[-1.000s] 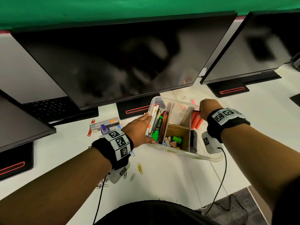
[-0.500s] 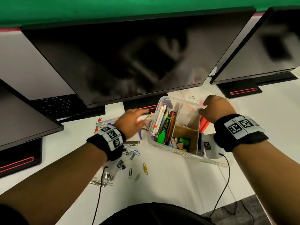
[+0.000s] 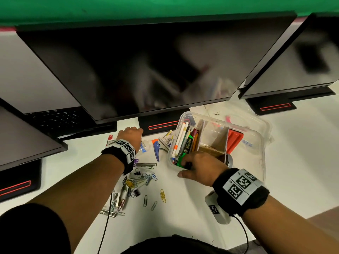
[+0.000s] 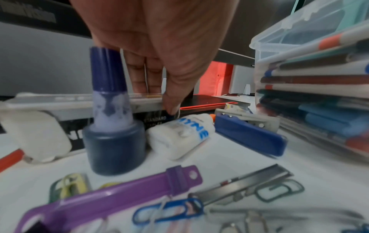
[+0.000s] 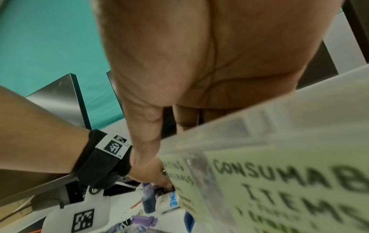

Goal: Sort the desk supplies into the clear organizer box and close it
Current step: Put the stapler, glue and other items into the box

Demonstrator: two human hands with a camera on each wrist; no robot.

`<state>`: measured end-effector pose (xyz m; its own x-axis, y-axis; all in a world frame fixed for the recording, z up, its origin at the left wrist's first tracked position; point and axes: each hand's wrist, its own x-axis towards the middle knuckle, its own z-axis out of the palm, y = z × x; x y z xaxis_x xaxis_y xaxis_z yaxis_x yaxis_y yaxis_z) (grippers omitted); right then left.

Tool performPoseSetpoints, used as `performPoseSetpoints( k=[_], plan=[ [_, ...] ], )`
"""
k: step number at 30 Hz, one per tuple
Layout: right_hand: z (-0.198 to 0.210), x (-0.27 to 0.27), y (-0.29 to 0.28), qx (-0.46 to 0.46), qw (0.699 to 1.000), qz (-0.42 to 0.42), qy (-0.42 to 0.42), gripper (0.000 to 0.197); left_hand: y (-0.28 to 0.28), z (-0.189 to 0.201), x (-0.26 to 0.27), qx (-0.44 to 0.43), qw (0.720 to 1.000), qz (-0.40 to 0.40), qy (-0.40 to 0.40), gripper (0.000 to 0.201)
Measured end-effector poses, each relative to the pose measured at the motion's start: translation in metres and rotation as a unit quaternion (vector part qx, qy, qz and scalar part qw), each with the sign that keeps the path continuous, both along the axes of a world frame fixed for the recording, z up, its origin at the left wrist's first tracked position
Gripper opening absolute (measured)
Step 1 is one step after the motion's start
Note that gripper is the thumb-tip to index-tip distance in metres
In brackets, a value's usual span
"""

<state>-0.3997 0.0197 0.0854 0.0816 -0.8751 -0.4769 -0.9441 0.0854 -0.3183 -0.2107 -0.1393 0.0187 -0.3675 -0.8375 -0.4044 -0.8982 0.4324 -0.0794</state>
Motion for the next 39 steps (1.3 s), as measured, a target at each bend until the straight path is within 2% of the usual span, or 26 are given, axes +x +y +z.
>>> performPoseSetpoints(
  k=[5, 9, 12, 15, 18, 20, 23, 25, 28, 30, 32, 33, 35, 37, 39],
  plan=[
    [-0.018, -0.002, 0.015, -0.051, 0.996, -0.015, -0.076, 0.033, 0.000, 0.004, 0.002, -0.027, 0.999, -0.034, 0.016, 0.042],
    [-0.026, -0.001, 0.021, -0.086, 0.994, -0.005, -0.071, 0.037, 0.010, 0.017, 0.004, -0.061, 0.994, -0.048, 0.074, 0.040],
    [-0.026, 0.000, 0.021, -0.094, 0.994, 0.000, -0.058, 0.038, 0.021, 0.036, 0.000, -0.076, 0.983, -0.044, 0.158, 0.037],
    [-0.022, 0.002, 0.020, -0.091, 0.994, -0.006, -0.057, 0.035, 0.037, 0.060, -0.008, -0.110, 0.958, -0.039, 0.262, 0.038],
    [-0.015, 0.001, 0.018, -0.105, 0.988, -0.068, -0.092, 0.032, 0.052, 0.087, -0.019, -0.139, 0.925, -0.064, 0.348, 0.041],
    [-0.003, -0.007, 0.015, -0.163, 0.965, -0.160, -0.127, 0.030, 0.060, 0.102, -0.029, -0.111, 0.914, -0.079, 0.382, 0.046],
    [0.017, -0.021, 0.008, -0.245, 0.910, -0.274, -0.193, 0.042, 0.073, 0.110, -0.042, -0.015, 0.898, -0.093, 0.429, 0.052],
    [0.024, -0.029, 0.006, -0.259, 0.900, -0.271, -0.224, 0.043, 0.082, 0.110, -0.051, 0.030, 0.886, -0.100, 0.453, 0.053],
    [0.030, -0.039, 0.012, -0.246, 0.902, -0.225, -0.273, 0.035, 0.088, 0.108, -0.062, 0.045, 0.862, -0.113, 0.493, 0.050],
    [0.031, -0.043, 0.017, -0.240, 0.894, -0.211, -0.313, 0.042, 0.090, 0.107, -0.067, 0.050, 0.857, -0.120, 0.499, 0.050],
    [0.034, -0.045, 0.019, -0.257, 0.885, -0.211, -0.325, 0.038, 0.094, 0.106, -0.073, 0.065, 0.853, -0.123, 0.503, 0.051],
    [0.037, -0.047, 0.020, -0.265, 0.885, -0.215, -0.318, 0.035, 0.095, 0.106, -0.076, 0.067, 0.854, -0.129, 0.500, 0.052],
    [0.044, -0.056, 0.021, -0.269, 0.887, -0.234, -0.294, 0.031, 0.097, 0.107, -0.079, 0.041, 0.872, -0.144, 0.465, 0.054],
    [0.054, -0.073, 0.024, -0.284, 0.877, -0.275, -0.274, 0.026, 0.093, 0.103, -0.078, 0.013, 0.908, -0.151, 0.392, 0.061],
    [0.065, -0.094, 0.026, -0.307, 0.877, -0.307, -0.206, 0.018, 0.086, 0.092, -0.073, 0.024, 0.941, -0.156, 0.298, 0.073]
  ],
)
